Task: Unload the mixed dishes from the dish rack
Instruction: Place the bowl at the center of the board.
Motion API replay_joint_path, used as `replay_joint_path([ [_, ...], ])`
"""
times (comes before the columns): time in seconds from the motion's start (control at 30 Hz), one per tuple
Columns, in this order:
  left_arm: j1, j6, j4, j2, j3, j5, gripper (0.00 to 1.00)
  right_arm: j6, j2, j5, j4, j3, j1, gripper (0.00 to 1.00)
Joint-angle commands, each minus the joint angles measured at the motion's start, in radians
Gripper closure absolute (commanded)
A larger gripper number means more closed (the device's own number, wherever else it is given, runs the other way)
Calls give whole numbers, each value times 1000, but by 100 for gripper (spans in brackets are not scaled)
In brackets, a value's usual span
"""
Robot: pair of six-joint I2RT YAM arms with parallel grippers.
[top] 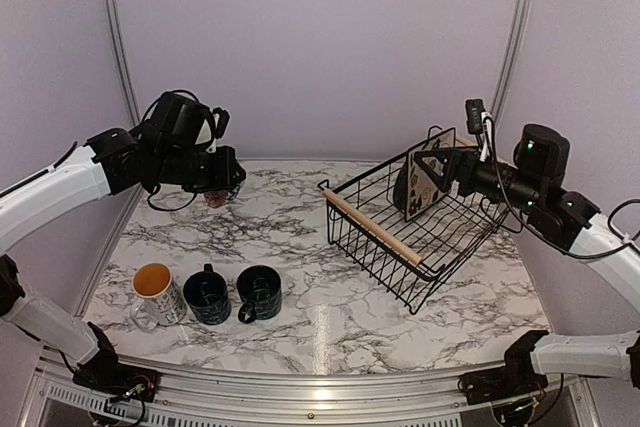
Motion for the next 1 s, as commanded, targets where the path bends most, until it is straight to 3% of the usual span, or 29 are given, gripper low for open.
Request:
replay_joint_path([
  [0.0,56,87,-298,10,-20,-330,100,-30,14,29,-37,45,-5,12],
  [0.37,143,56,-332,130,-138,-371,100,-40,5,62,-70,37,-4,12],
  [0.97,227,66,-174,274,-288,-279,100,-35,-11,71,-83,20,-4,12],
])
